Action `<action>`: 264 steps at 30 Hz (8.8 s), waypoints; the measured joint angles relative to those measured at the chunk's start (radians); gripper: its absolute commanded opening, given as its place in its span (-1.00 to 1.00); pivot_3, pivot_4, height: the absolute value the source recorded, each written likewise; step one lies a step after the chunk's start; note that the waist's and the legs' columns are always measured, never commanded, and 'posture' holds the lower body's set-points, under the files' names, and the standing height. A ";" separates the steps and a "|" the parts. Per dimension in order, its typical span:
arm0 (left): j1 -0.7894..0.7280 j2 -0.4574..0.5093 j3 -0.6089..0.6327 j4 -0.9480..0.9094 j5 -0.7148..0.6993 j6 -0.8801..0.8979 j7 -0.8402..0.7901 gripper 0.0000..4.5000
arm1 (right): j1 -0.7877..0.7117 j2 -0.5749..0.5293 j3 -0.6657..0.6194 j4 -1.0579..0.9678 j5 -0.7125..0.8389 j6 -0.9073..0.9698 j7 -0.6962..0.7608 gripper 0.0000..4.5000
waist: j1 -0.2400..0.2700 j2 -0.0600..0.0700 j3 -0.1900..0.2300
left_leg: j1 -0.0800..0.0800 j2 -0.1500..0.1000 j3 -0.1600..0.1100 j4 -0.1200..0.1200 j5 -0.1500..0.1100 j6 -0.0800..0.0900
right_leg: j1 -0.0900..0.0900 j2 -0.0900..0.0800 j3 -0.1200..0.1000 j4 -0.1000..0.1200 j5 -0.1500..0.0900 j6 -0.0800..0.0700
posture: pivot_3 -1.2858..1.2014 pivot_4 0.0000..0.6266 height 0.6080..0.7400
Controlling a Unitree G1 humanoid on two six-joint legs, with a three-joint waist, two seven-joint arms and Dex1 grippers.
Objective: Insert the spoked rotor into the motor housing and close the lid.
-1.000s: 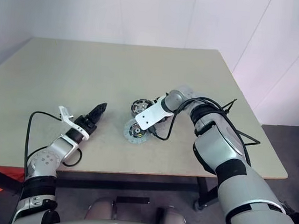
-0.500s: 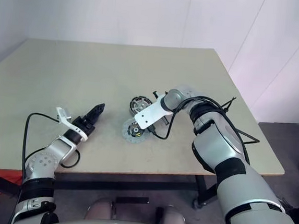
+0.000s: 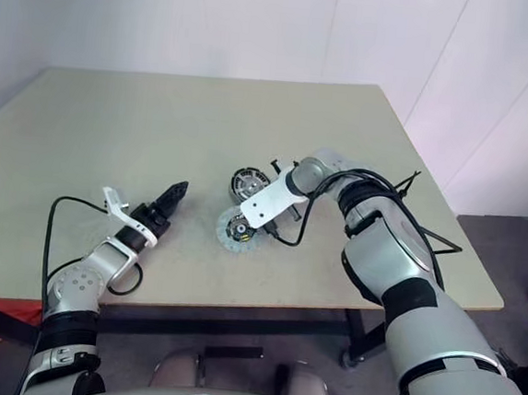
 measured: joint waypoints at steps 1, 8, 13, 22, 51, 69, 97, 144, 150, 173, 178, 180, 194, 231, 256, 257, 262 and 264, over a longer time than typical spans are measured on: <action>-0.001 0.000 -0.001 0.000 0.000 0.000 0.000 1.00 | -0.009 -0.008 0.004 -0.002 -0.012 -0.017 -0.007 -1.00 | 0.000 0.000 0.000 | -0.001 0.000 0.000 0.000 0.000 0.000 | -0.001 0.000 0.000 0.000 0.000 0.000 | 0.03 -1.00 1.00; -0.002 -0.008 -0.006 0.000 0.000 -0.012 -0.001 1.00 | -0.117 -0.065 0.097 -0.063 -0.162 -0.150 -0.153 -1.00 | 0.000 0.001 0.001 | -0.004 0.000 0.000 0.000 0.000 0.000 | -0.005 0.000 0.000 0.000 0.000 0.000 | 0.03 -1.00 1.00; 0.006 -0.026 -0.006 -0.005 0.000 -0.036 -0.001 1.00 | -0.175 -0.071 0.247 -0.146 -0.366 -0.214 -0.345 -1.00 | 0.001 0.001 0.001 | -0.004 0.000 0.000 0.000 0.000 0.000 | -0.005 0.000 0.000 0.000 0.000 0.000 | 0.03 -1.00 1.00; 0.095 -0.103 0.001 -0.104 -0.008 -0.096 0.017 1.00 | -0.195 -0.045 0.443 -0.171 -0.583 -0.252 -0.488 -1.00 | -0.007 0.002 0.001 | -0.006 0.000 0.001 0.001 -0.002 0.001 | -0.006 0.000 0.001 -0.001 -0.001 0.002 | 0.03 -1.00 1.00; 0.044 -0.071 -0.016 -0.038 -0.021 -0.065 0.048 1.00 | -0.283 0.034 0.180 -0.079 -0.285 -0.153 -0.372 1.00 | -0.010 0.003 0.002 | 0.003 -0.003 0.006 0.012 -0.004 0.001 | -0.008 0.001 0.018 0.018 -0.006 0.009 | 0.03 -1.00 1.00; -0.047 -0.014 -0.066 0.051 0.011 0.031 -0.002 1.00 | 0.378 0.109 -0.387 -1.111 0.540 1.366 0.239 1.00 | 0.034 -0.001 0.001 | 0.006 -0.001 0.004 0.012 -0.002 0.002 | -0.002 0.009 0.024 0.016 -0.002 0.003 | 0.03 -1.00 1.00; -0.013 -0.001 -0.052 0.022 0.009 0.031 -0.007 1.00 | 0.517 0.027 -0.186 -1.115 0.571 1.612 0.058 1.00 | 0.048 -0.002 0.001 | 0.022 -0.001 0.003 -0.007 0.003 -0.008 | 0.003 0.015 0.028 0.009 -0.007 0.010 | 0.03 -1.00 1.00; 0.000 -0.005 -0.044 0.018 -0.004 0.023 0.019 1.00 | 0.360 -0.046 -0.130 -0.769 0.498 1.100 0.144 -0.99 | 0.035 -0.002 0.001 | 0.025 -0.005 -0.004 -0.009 0.003 -0.008 | 0.007 0.015 0.028 -0.002 -0.006 0.010 | 0.03 -1.00 1.00; 0.000 -0.005 -0.044 0.014 -0.003 0.022 0.019 1.00 | 0.290 -0.122 -0.128 -0.785 0.472 0.954 0.254 -0.99 | 0.034 -0.002 0.001 | 0.024 -0.004 -0.003 -0.009 0.003 -0.008 | 0.006 0.016 0.027 -0.001 -0.005 0.008 | 0.03 -1.00 1.00; 0.008 -0.009 -0.043 0.001 -0.003 0.018 0.018 1.00 | 0.323 0.020 -0.130 -0.734 0.450 1.101 0.174 -0.29 | 0.030 -0.002 0.001 | 0.023 -0.004 -0.003 -0.010 0.002 -0.006 | 0.006 0.016 0.027 -0.001 -0.004 0.007 | 0.03 -1.00 1.00; 0.008 -0.009 -0.043 0.000 -0.003 0.019 0.018 1.00 | 0.326 0.022 -0.130 -0.693 0.439 1.093 0.147 -0.29 | 0.030 -0.002 0.001 | 0.023 -0.004 -0.003 -0.010 0.002 -0.006 | 0.006 0.016 0.027 -0.001 -0.004 0.007 | 0.03 -1.00 1.00; 0.008 -0.009 -0.043 0.000 -0.003 0.019 0.019 1.00 | 0.332 0.022 -0.130 -0.687 0.439 1.082 0.136 -0.29 | 0.030 -0.002 0.001 | 0.023 -0.004 -0.003 -0.010 0.002 -0.006 | 0.006 0.016 0.027 -0.001 -0.004 0.007 | 0.03 -1.00 1.00; 0.013 -0.009 -0.045 -0.008 -0.004 0.022 0.022 1.00 | 0.389 -0.022 -0.131 -0.782 0.437 1.103 0.155 -0.29 | 0.031 -0.002 0.001 | 0.023 -0.004 -0.003 -0.011 0.002 -0.006 | 0.006 0.016 0.027 -0.002 -0.004 0.007 | 0.03 -1.00 1.00; 0.010 -0.001 -0.039 0.002 -0.003 0.020 0.025 1.00 | 0.374 0.001 -0.135 -0.702 0.425 1.038 0.136 -0.99 | 0.024 -0.002 0.001 | 0.024 -0.004 -0.003 -0.010 0.002 -0.006 | 0.006 0.016 0.027 -0.002 -0.005 0.009 | 0.03 -1.00 1.00; 0.040 -0.020 -0.041 -0.030 -0.005 -0.023 0.022 1.00 | 0.245 -0.187 0.030 -0.683 0.189 0.226 0.310 -0.99 | 0.021 -0.003 0.001 | 0.021 -0.004 -0.002 -0.011 0.001 -0.005 | 0.003 0.016 0.027 -0.002 -0.001 0.002 | 0.03 -1.00 1.00; 0.042 -0.020 -0.041 -0.033 -0.005 -0.023 0.023 1.00 | 0.243 -0.177 0.037 -0.654 0.163 0.211 0.288 -0.99 | 0.020 -0.003 0.001 | 0.020 -0.004 -0.002 -0.011 0.001 -0.005 | 0.003 0.016 0.027 -0.002 -0.001 0.002 | 0.03 -1.00 1.00; 0.048 -0.019 -0.039 -0.040 -0.007 -0.024 0.025 1.00 | 0.231 -0.167 0.043 -0.602 0.111 0.148 0.227 -0.99 | 0.017 -0.003 0.001 | 0.020 -0.004 -0.001 -0.010 0.000 -0.005 | 0.002 0.016 0.027 -0.002 -0.001 0.002 | 0.03 -1.00 1.00; 0.048 -0.019 -0.039 -0.041 -0.007 -0.024 0.026 1.00 | 0.231 -0.168 0.043 -0.602 0.103 0.135 0.223 -0.99 | 0.017 -0.003 0.001 | 0.020 -0.004 -0.001 -0.010 0.000 -0.005 | 0.003 0.016 0.027 -0.002 -0.001 0.002 | 0.03 -1.00 1.00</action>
